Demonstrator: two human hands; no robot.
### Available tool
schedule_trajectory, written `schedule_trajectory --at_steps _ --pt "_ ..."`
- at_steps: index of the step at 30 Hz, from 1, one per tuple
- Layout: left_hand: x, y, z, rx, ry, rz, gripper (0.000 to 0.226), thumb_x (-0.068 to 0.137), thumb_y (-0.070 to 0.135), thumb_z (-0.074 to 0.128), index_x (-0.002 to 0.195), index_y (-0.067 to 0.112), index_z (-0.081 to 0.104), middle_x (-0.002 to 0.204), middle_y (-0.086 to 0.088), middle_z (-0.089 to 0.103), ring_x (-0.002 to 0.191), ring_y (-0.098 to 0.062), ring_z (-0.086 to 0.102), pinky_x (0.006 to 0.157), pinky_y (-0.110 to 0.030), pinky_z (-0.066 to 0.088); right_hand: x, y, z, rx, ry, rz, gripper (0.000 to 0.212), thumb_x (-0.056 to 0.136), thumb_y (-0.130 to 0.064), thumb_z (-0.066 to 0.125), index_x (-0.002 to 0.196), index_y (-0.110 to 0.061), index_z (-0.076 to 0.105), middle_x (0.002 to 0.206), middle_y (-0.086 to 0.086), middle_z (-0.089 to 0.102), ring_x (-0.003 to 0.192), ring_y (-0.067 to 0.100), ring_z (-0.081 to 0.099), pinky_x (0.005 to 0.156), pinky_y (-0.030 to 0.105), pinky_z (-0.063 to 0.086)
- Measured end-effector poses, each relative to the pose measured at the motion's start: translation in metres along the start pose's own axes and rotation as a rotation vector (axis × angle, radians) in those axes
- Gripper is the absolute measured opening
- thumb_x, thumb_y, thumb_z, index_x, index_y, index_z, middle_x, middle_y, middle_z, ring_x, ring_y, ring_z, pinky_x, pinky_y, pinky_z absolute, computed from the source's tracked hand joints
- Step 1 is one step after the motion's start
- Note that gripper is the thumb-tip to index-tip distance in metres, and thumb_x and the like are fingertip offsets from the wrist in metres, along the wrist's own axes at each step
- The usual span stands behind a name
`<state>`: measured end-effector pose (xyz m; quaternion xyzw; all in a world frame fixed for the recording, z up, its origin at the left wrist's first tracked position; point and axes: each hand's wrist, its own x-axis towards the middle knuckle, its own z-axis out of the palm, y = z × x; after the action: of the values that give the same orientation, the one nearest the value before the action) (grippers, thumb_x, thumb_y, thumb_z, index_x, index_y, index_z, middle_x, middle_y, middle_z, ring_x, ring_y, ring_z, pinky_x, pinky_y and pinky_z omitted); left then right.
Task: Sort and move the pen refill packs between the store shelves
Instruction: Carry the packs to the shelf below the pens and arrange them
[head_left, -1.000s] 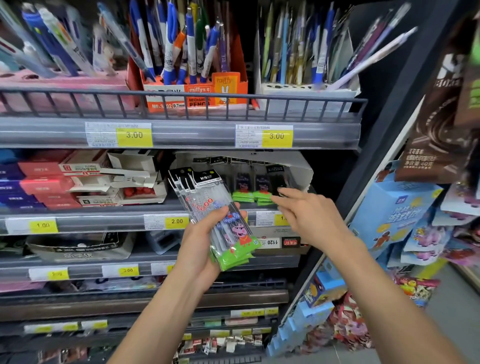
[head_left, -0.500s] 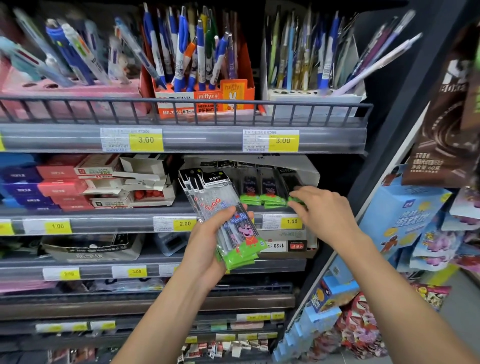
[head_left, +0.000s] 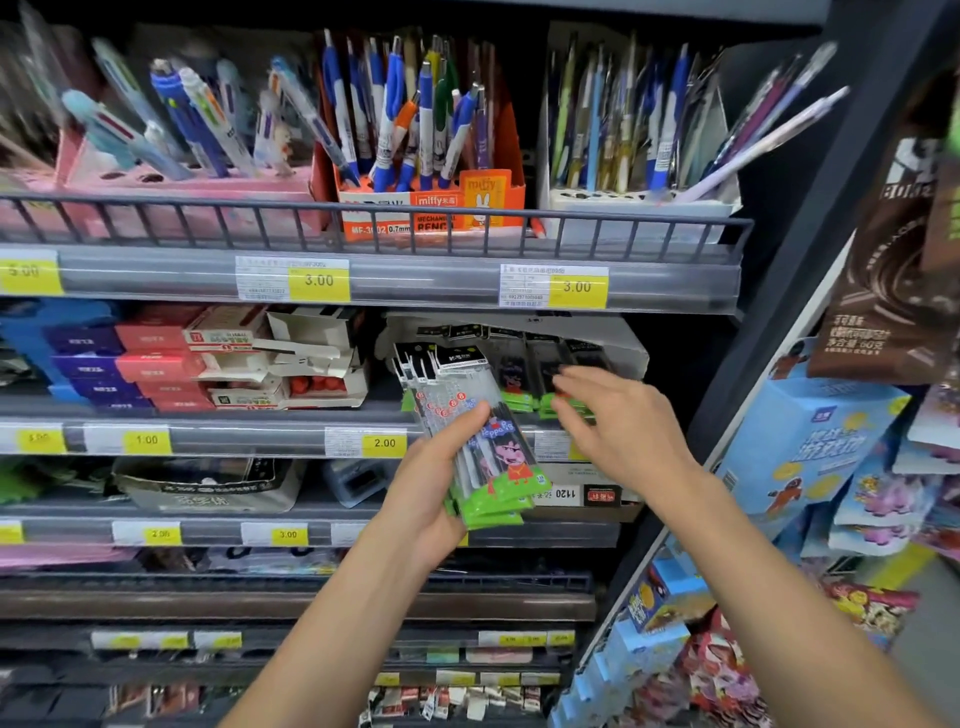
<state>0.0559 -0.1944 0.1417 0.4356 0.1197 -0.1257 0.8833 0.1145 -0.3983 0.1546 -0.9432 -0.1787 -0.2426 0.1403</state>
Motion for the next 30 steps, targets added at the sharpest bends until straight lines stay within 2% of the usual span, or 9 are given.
schedule_trajectory --at_steps 2,4,6,8,12,17,21,26,30 --pt "0.001 0.0 0.0 0.022 -0.009 0.011 0.06 0.076 0.033 0.092 0.126 0.007 0.073 0.125 -0.025 0.073 0.115 -0.044 0.071 0.102 -0.064 0.053 -0.019 -0.027 -0.007 0.45 0.077 0.189 0.034 0.096 -0.047 0.059 0.118 -0.027 0.076 0.11 -0.017 0.073 0.086 0.009 0.069 0.079 0.038 0.058" --pt "0.002 0.0 0.0 0.045 -0.01 0.019 0.057 0.077 0.033 0.092 0.123 0.006 0.075 0.124 -0.027 0.073 0.114 -0.045 0.071 0.102 -0.062 0.054 -0.037 -0.055 -0.012 0.856 -0.071 0.388 0.035 0.091 -0.053 0.063 0.115 -0.031 0.075 0.09 -0.018 0.072 0.071 0.007 0.069 0.06 0.038 0.059" --pt "0.002 0.001 0.002 0.047 -0.024 0.01 0.056 0.079 0.032 0.09 0.125 0.004 0.074 0.124 -0.029 0.072 0.111 -0.045 0.072 0.096 -0.059 0.057 -0.048 -0.069 -0.014 1.02 -0.171 0.523 0.031 0.091 -0.037 0.073 0.121 -0.028 0.072 0.077 -0.007 0.071 0.062 0.009 0.07 0.046 0.033 0.055" --pt "0.002 -0.001 0.002 0.036 -0.036 -0.002 0.057 0.081 0.031 0.086 0.127 0.002 0.072 0.126 -0.029 0.071 0.109 -0.042 0.072 0.096 -0.06 0.058 -0.051 -0.072 -0.016 1.084 -0.139 0.605 0.033 0.092 -0.021 0.075 0.124 -0.022 0.069 0.078 0.001 0.074 0.059 0.006 0.069 0.045 0.027 0.052" --pt "0.002 -0.007 0.001 0.042 -0.061 0.01 0.05 0.075 0.018 0.072 0.12 -0.004 0.072 0.127 -0.031 0.068 0.102 -0.04 0.07 0.104 -0.067 0.049 -0.053 -0.069 -0.022 1.198 -0.134 0.706 0.031 0.09 -0.02 0.078 0.119 -0.02 0.068 0.081 -0.003 0.078 0.07 0.007 0.071 0.047 0.025 0.052" --pt "0.003 -0.009 -0.002 0.097 -0.005 0.102 0.029 0.077 0.007 0.078 0.104 -0.001 0.076 0.099 -0.022 0.075 0.086 -0.039 0.075 0.074 -0.053 0.063 -0.059 -0.065 -0.021 1.256 -0.158 0.734 0.008 0.091 -0.022 0.076 0.089 -0.017 0.082 0.077 -0.003 0.075 0.074 0.005 0.069 0.052 0.026 0.054" --pt "0.001 -0.009 -0.003 0.124 0.013 0.14 0.036 0.082 0.006 0.08 0.117 -0.002 0.073 0.104 -0.017 0.08 0.088 -0.034 0.079 0.065 -0.044 0.063 -0.058 -0.064 -0.019 1.236 -0.17 0.752 0.012 0.09 -0.025 0.077 0.083 -0.017 0.08 0.081 -0.002 0.077 0.078 0.006 0.072 0.057 0.025 0.054" --pt "0.003 -0.009 -0.003 0.077 0.084 0.11 0.042 0.084 0.009 0.079 0.125 0.004 0.071 0.118 -0.022 0.076 0.107 -0.043 0.074 0.087 -0.066 0.06 -0.049 -0.059 -0.015 1.342 -0.151 0.904 0.014 0.093 -0.015 0.07 0.081 -0.01 0.076 0.075 0.004 0.074 0.069 0.015 0.07 0.055 0.027 0.054" --pt "0.008 -0.006 -0.009 0.043 0.128 0.087 0.038 0.089 0.008 0.075 0.126 0.002 0.07 0.119 -0.024 0.075 0.106 -0.042 0.075 0.085 -0.064 0.061 -0.026 -0.043 -0.012 1.366 -0.114 1.06 0.005 0.09 -0.009 0.071 0.086 -0.006 0.071 0.08 0.009 0.071 0.076 0.027 0.074 0.056 0.032 0.058"
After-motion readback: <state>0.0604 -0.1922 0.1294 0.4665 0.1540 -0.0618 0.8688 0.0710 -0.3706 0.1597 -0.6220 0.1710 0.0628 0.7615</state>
